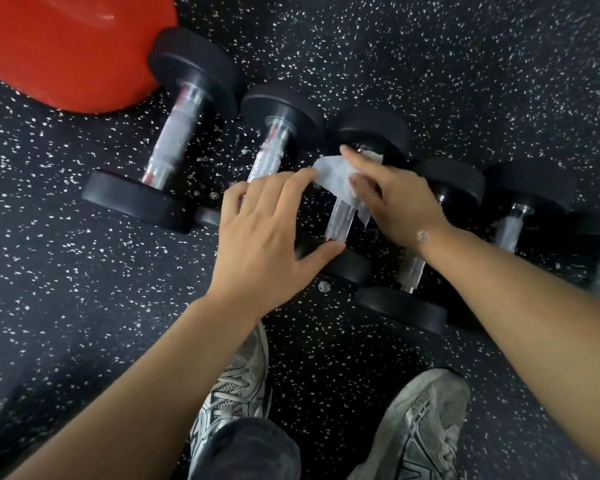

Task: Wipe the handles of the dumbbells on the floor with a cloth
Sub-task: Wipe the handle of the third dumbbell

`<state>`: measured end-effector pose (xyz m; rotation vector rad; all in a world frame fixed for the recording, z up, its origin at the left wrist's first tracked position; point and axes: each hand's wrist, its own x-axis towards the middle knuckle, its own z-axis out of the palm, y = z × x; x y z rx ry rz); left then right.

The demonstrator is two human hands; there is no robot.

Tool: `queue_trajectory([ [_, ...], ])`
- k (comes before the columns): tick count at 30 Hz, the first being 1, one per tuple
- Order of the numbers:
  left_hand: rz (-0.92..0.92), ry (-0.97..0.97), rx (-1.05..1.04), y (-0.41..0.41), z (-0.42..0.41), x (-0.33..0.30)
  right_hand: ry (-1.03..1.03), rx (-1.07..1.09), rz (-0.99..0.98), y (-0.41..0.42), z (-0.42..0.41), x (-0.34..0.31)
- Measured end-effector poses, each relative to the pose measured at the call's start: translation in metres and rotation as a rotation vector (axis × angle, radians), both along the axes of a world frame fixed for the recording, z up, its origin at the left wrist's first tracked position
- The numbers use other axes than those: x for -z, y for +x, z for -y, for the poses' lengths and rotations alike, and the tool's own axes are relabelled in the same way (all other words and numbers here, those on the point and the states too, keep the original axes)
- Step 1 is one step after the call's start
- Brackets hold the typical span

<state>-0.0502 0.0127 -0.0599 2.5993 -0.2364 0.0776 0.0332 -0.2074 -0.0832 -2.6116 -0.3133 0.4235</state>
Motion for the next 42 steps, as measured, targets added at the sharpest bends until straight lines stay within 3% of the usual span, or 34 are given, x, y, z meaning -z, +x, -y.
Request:
queue_trajectory([
  [5, 0.004, -0.002, -0.002, 0.000, 0.000, 0.000, 0.062, 0.003, 0.000, -0.008, 0.002, 0.001],
  [12, 0.002, 0.002, -0.011, 0.000, 0.000, 0.001, 0.009, -0.400, -0.199, -0.040, 0.006, -0.014],
  [16, 0.005, 0.000, -0.009, 0.000, 0.000, 0.001, -0.114, -0.490, -0.217, -0.023, 0.003, -0.025],
  [18, 0.005, 0.000, -0.011, 0.000, 0.000, 0.002, -0.147, -0.403, -0.180, -0.016, 0.004, -0.027],
  [24, 0.001, 0.000, -0.006, -0.001, 0.000, 0.001, 0.085, -0.145, 0.015, -0.027, 0.013, -0.013],
  [30, 0.007, 0.003, 0.001, 0.000, -0.001, 0.001, 0.170, 0.073, 0.301, -0.026, 0.005, -0.010],
  [35, 0.011, 0.005, 0.002, 0.000, 0.000, 0.002, 0.205, 0.102, 0.219, -0.032, -0.013, -0.014],
  [42, 0.011, 0.000, 0.007, 0.000, -0.002, 0.003, 0.185, 0.319, 0.154, -0.033, -0.040, -0.020],
])
